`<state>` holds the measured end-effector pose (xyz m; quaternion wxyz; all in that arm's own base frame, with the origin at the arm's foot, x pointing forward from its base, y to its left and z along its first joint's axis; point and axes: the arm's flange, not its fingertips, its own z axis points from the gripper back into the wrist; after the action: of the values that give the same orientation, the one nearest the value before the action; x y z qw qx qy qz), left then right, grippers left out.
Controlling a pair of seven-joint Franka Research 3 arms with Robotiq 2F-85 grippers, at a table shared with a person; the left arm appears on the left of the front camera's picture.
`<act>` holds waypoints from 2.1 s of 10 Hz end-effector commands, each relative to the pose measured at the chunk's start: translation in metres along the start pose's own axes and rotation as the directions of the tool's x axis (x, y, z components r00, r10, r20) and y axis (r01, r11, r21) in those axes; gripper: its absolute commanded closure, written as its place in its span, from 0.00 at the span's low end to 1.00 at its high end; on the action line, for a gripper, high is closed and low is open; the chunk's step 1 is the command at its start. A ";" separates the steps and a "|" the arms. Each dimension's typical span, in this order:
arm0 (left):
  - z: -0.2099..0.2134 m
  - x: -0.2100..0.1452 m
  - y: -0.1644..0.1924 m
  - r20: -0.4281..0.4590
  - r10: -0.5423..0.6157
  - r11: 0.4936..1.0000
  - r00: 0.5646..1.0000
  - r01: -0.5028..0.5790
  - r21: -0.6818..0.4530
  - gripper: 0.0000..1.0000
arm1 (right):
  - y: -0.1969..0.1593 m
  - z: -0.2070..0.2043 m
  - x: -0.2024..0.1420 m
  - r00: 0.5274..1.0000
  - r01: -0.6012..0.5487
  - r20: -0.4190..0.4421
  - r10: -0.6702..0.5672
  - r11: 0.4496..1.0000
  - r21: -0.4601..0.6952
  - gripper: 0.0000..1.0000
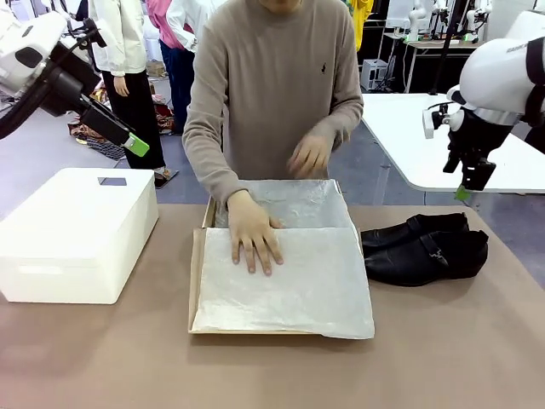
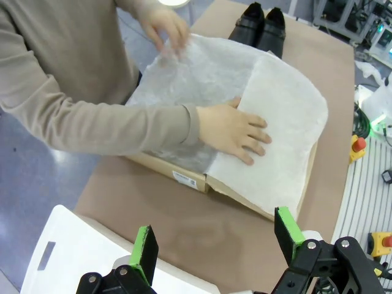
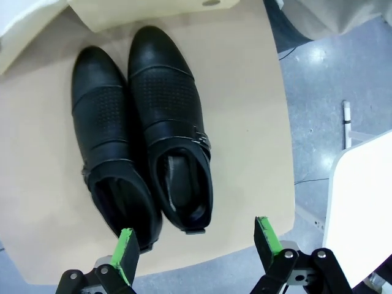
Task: Pack the shoes into the box.
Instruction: Place one shoe of the Shoes into the Shoes Box.
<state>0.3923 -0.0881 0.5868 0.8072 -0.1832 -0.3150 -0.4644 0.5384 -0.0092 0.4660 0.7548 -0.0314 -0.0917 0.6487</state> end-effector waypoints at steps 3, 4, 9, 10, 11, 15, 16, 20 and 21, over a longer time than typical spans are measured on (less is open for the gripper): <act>-0.001 0.000 0.000 0.022 0.012 1.000 1.000 -0.012 0.000 0.00 | -0.025 -0.033 -0.014 0.989 -0.146 0.033 0.147 0.989 -0.025 0.00; -0.001 0.000 0.000 0.022 0.012 1.000 1.000 -0.012 0.000 0.00 | -0.028 -0.043 -0.016 0.989 -0.139 0.047 0.139 0.990 -0.011 0.00; -0.001 0.000 0.000 0.022 0.012 1.000 1.000 -0.012 0.000 0.00 | -0.045 -0.076 -0.009 0.998 -0.064 0.026 0.063 0.997 0.051 0.00; -0.001 0.000 0.000 0.022 0.012 1.000 1.000 -0.012 0.000 0.00 | -0.048 -0.080 -0.010 0.998 -0.060 0.023 0.059 0.996 0.059 0.00; -0.001 0.000 0.000 0.022 0.012 1.000 1.000 -0.012 0.000 0.00 | -0.050 -0.084 -0.010 0.998 -0.060 0.022 0.059 0.996 0.066 0.00; -0.001 0.000 0.000 0.022 0.012 1.000 1.000 -0.012 0.000 0.00 | -0.052 -0.095 -0.013 0.998 -0.054 0.019 0.053 0.996 0.074 0.00; -0.001 0.000 0.000 0.022 0.012 1.000 1.000 -0.012 0.000 0.00 | -0.052 -0.099 -0.013 0.999 -0.050 0.018 0.049 0.996 0.074 0.00; -0.001 0.000 0.000 0.022 0.012 1.000 1.000 -0.012 0.000 0.00 | -0.055 -0.114 -0.015 0.999 -0.033 0.014 0.032 0.997 0.077 0.00; -0.001 0.000 0.000 0.022 0.012 1.000 1.000 -0.012 0.000 0.00 | -0.056 -0.116 -0.014 1.000 -0.031 0.007 0.031 0.996 0.078 0.00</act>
<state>0.3924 -0.0880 0.5866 0.8073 -0.1832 -0.3149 -0.4643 0.6021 -0.0246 0.3589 0.7390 0.0088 -0.0678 0.6703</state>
